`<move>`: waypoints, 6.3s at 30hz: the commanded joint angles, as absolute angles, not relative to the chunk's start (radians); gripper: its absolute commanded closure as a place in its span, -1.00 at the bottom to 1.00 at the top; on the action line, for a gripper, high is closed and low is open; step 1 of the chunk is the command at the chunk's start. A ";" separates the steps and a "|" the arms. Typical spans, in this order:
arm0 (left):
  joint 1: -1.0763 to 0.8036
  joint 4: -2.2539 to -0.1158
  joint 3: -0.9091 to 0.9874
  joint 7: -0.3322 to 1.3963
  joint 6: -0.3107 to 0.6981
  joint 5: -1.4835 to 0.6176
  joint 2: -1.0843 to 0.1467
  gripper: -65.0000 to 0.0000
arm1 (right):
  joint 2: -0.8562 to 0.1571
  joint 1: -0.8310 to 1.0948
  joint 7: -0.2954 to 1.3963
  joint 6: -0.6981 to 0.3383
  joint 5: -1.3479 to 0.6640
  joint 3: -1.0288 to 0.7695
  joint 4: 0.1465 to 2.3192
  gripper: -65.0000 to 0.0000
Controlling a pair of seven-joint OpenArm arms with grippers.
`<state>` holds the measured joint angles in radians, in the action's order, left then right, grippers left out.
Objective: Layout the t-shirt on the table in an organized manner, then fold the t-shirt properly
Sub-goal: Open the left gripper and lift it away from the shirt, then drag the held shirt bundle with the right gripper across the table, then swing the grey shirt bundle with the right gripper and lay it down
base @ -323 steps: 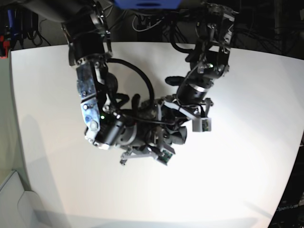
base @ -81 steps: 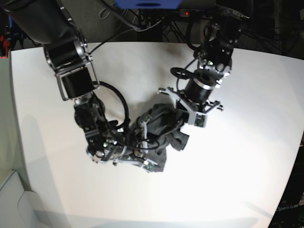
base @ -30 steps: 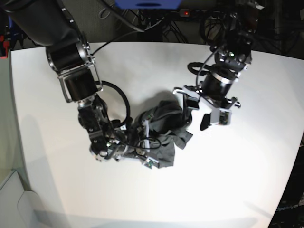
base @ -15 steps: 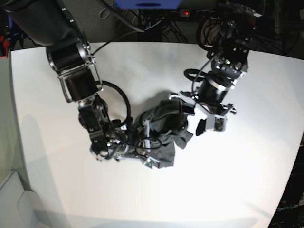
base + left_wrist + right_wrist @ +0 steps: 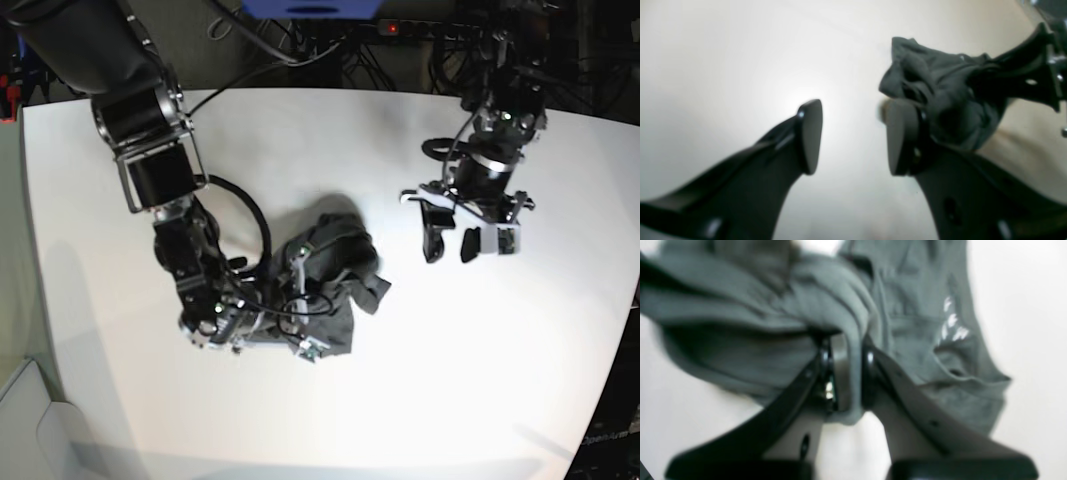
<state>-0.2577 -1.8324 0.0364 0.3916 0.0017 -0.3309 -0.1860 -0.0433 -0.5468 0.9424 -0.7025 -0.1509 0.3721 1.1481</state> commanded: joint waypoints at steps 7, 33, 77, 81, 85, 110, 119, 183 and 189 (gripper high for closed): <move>-0.177 -1.756 0.087 0.367 0.005 -0.335 -0.122 0.01 | -0.077 -0.499 1.021 -0.698 -0.159 0.369 1.458 0.17; -0.371 -1.816 0.081 0.358 0.007 -0.335 -0.117 -0.71 | 0.091 -0.615 0.997 -0.698 -0.154 0.377 1.196 -0.01; -0.406 -1.877 0.090 0.358 0.007 -0.334 -0.117 -0.71 | 0.077 -0.625 0.773 -0.698 -0.154 0.372 0.987 0.64; -0.414 -1.877 0.091 0.358 0.007 -0.334 -0.119 -0.71 | 0.077 -0.628 0.771 -0.698 -0.154 0.374 0.940 0.88; -0.414 -1.876 0.091 0.358 0.007 -0.334 -0.119 -0.71 | 0.077 -0.625 0.799 -0.698 -0.159 0.371 0.974 1.00; -0.415 -1.888 0.084 0.357 0.007 -0.335 -0.131 -0.71 | -0.074 -0.332 1.211 -0.698 -0.406 0.084 1.750 1.00; -0.404 -1.888 0.081 0.357 0.007 -0.335 -0.131 -0.71 | -0.101 -0.325 1.218 -0.698 -0.461 -0.008 1.758 1.00; -0.262 -1.794 0.027 0.358 0.168 -0.331 -0.102 -0.72 | -0.015 -0.216 1.302 -0.698 -0.581 -0.113 1.817 1.00; -0.249 -1.782 -0.042 0.358 0.168 -0.334 -0.097 -0.72 | 0.035 -0.268 1.354 -0.698 -0.581 -0.076 1.813 1.00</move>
<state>-0.2604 -1.7615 -0.0471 0.3862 0.1627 -0.3271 -0.0956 0.0303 -0.2337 1.3880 -0.6991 -0.5537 -0.0776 1.7981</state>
